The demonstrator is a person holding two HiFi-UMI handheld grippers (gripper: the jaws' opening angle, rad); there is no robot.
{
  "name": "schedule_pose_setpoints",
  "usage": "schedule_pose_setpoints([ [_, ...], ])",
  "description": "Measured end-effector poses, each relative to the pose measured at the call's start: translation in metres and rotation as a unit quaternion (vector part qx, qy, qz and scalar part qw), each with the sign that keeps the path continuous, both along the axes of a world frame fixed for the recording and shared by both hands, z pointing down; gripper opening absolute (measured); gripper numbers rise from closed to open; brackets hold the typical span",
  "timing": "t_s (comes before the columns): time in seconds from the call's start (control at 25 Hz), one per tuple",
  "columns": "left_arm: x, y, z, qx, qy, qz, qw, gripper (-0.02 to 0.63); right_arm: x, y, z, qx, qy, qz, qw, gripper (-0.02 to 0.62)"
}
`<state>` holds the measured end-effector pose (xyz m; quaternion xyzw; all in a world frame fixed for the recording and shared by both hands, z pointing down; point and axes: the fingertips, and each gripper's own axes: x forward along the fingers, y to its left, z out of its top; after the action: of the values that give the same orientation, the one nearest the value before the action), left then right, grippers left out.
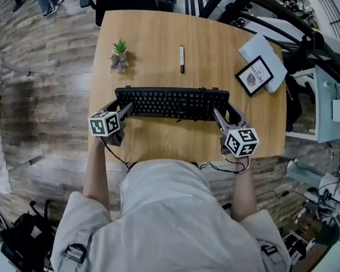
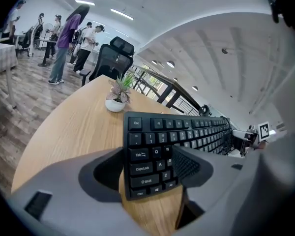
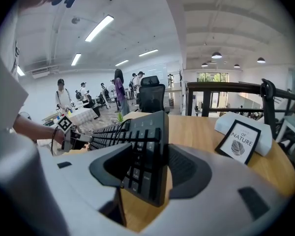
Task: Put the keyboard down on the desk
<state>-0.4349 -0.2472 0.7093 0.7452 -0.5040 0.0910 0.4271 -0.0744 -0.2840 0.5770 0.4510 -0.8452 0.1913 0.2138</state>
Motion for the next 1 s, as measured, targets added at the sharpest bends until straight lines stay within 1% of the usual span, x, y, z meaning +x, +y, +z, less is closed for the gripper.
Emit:
schedule_pose_setpoints([
  [0.12,0.0,-0.002,0.002,-0.002,0.007,0.003,1.0,0.305,0.0,0.002,-0.001,-0.002,-0.003,0.015,1.0,0.23],
  [0.28,-0.001,-0.003,0.004,0.006,0.008,0.0,1.0,0.305,0.001,0.004,0.003,-0.008,-0.005,0.029,1.0,0.232],
  [0.36,-0.005,-0.003,0.005,0.009,-0.009,-0.007,0.9999,0.307,-0.002,0.006,0.008,-0.017,-0.009,0.03,0.999,0.232],
  [0.48,-0.016,-0.003,0.013,0.002,-0.06,-0.026,0.9978,0.298,-0.012,0.007,0.017,-0.032,-0.022,0.021,0.999,0.244],
  [0.52,-0.018,-0.002,0.017,-0.004,-0.065,-0.028,0.9975,0.298,-0.014,0.006,0.019,-0.036,-0.026,0.023,0.999,0.244],
  [0.68,-0.02,0.006,0.027,-0.031,-0.054,-0.031,0.9976,0.298,-0.019,0.001,0.023,-0.044,-0.041,0.037,0.998,0.244],
  [0.84,-0.025,0.007,0.027,-0.03,-0.05,-0.039,0.9975,0.298,-0.026,-0.005,0.02,-0.041,-0.034,0.035,0.998,0.242],
  [1.0,-0.031,0.008,0.028,-0.03,-0.055,-0.041,0.9972,0.298,-0.031,-0.009,0.028,-0.051,-0.021,0.032,0.998,0.244],
])
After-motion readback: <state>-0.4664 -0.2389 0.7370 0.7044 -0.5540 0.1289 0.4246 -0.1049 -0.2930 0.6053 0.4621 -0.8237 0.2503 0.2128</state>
